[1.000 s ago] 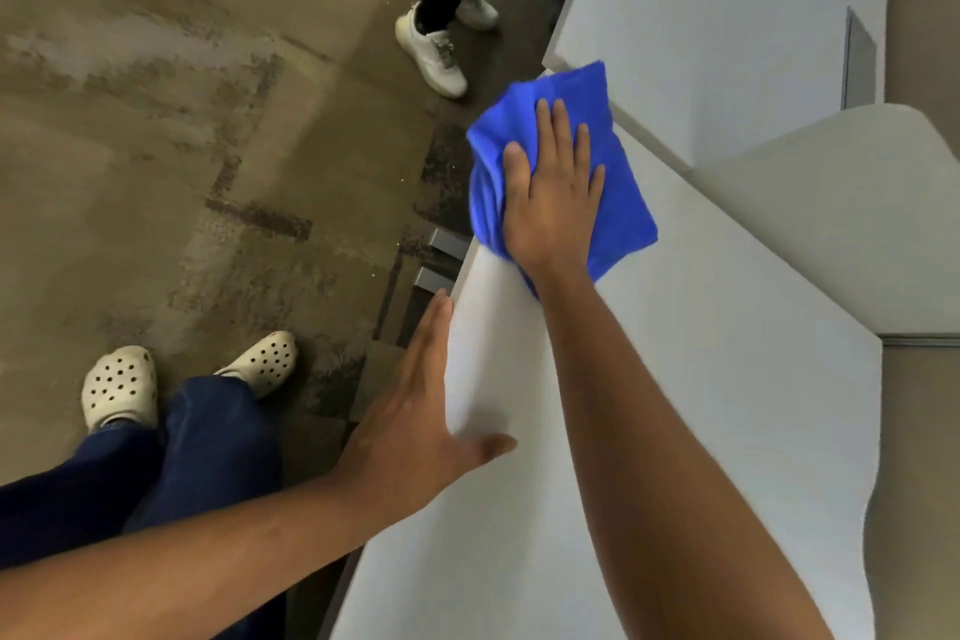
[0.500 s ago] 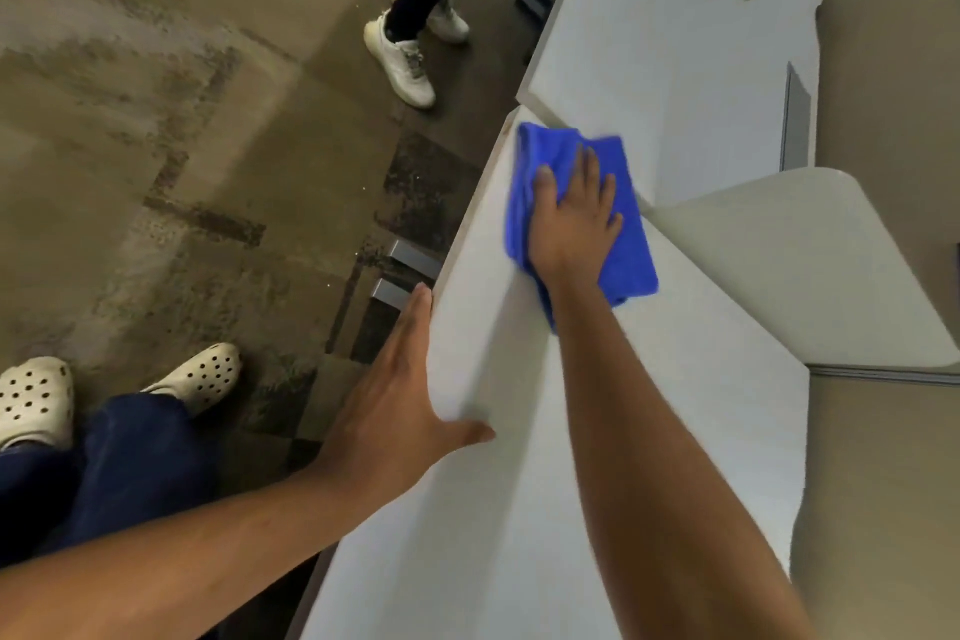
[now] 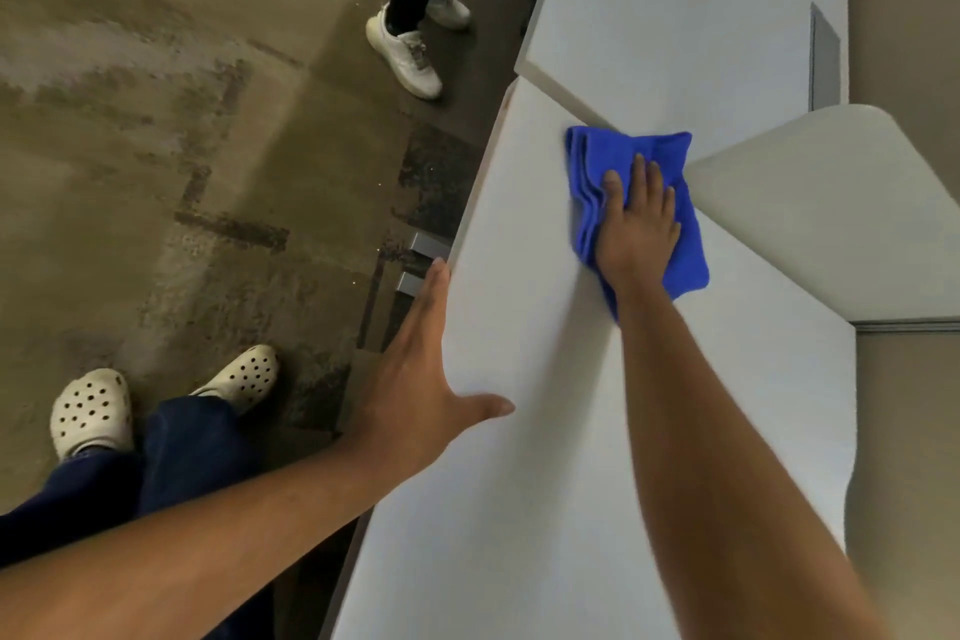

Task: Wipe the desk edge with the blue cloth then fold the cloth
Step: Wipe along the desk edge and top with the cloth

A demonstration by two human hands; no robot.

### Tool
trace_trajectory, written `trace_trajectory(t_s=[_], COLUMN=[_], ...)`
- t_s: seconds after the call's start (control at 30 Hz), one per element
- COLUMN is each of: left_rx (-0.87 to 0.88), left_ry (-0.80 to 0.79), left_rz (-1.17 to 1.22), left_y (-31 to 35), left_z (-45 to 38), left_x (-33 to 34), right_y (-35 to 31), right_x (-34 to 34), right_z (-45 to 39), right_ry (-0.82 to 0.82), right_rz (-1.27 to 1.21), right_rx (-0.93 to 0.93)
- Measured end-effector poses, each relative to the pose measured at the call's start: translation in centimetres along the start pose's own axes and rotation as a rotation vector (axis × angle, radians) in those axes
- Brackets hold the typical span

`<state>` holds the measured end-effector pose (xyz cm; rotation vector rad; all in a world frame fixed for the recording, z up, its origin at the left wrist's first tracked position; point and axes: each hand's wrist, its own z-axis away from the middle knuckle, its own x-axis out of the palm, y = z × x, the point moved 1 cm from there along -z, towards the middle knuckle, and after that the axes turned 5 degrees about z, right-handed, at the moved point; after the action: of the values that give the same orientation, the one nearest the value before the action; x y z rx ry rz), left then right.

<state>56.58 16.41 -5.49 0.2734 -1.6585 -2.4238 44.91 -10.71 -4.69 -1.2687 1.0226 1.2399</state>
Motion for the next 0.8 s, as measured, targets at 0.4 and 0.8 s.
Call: trace_trajectory(t_s=[0.4, 0.8], left_rx=[0.002, -0.016], left_ry=[-0.035, -0.038], left_rz=[0.019, 0.003], left_y=[-0.4, 0.8], left_z=[0.0, 0.0], left_x=[-0.2, -0.5], right_y=[6.5, -8.4], right_x=[-0.9, 1.9], right_z=[10.7, 2.4], right_ry=[-0.072, -0.017], right_rz=[0.050, 0.062], right_rx=[-0.080, -0.227])
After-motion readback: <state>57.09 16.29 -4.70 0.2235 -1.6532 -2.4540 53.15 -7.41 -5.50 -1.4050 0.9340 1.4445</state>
